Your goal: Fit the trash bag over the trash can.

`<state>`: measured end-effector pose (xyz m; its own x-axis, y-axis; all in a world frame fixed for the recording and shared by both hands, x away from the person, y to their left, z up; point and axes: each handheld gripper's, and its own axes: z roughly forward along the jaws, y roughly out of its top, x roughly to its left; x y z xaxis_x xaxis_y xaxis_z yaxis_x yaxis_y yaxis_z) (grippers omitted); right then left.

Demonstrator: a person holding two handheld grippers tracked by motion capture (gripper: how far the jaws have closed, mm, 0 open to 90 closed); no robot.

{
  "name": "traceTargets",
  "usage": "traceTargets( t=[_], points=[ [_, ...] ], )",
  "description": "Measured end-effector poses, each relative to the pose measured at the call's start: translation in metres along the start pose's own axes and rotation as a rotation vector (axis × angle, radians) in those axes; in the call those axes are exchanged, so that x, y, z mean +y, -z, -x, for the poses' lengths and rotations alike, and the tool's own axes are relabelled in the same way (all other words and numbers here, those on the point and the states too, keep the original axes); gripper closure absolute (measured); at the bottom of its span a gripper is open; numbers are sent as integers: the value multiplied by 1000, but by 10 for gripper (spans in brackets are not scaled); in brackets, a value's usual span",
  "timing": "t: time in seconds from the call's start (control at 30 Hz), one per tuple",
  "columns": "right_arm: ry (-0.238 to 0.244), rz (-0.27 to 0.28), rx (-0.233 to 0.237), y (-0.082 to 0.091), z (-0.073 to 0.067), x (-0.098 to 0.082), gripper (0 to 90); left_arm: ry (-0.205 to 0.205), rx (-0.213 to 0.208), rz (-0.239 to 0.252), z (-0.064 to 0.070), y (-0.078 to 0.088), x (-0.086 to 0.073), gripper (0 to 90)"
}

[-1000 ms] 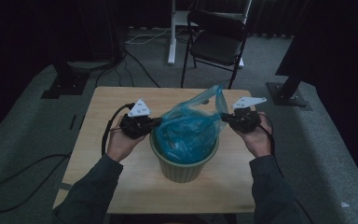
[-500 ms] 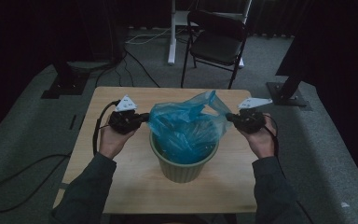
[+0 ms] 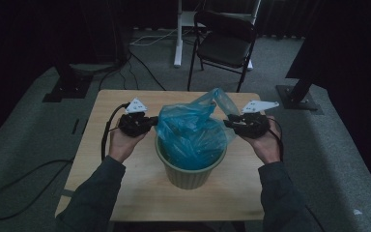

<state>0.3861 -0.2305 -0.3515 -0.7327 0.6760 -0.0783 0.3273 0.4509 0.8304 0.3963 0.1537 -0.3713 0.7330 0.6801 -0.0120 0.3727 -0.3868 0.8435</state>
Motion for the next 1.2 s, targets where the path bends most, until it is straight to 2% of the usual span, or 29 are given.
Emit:
traceTargets(
  t=[0.07,0.1,0.2,0.3,0.4,0.53,0.8,0.87,1.03,1.2],
  points=[
    [8,21,20,2,-2,5,681,5,1,2,-1,-2,1,889],
    [16,20,14,1,-4,7,677,10,0,1,-1,-3,1,889],
    [24,4,20,-6,-5,12,663,17,1,2,-3,-7,0,891],
    [10,-33,29,-16,-2,12,663,31,3,4,-7,-10,0,894],
    [-19,-49,46,-24,3,9,756,48,3,4,-12,-14,-1,895],
    [-48,-69,45,-29,7,4,877,69,4,-7,-17,-21,-4,896],
    [-36,-103,66,-31,4,-4,900,79,-15,-47,-18,-30,-12,896],
    [-32,-109,70,-30,3,-4,900,72,-23,-71,-16,-34,-15,896],
    [-29,-83,70,-23,1,-5,899,91,-39,-58,-17,-30,-20,890],
    [-21,-48,71,-14,0,-3,899,121,-9,-11,-24,-12,-22,749]
  ],
)
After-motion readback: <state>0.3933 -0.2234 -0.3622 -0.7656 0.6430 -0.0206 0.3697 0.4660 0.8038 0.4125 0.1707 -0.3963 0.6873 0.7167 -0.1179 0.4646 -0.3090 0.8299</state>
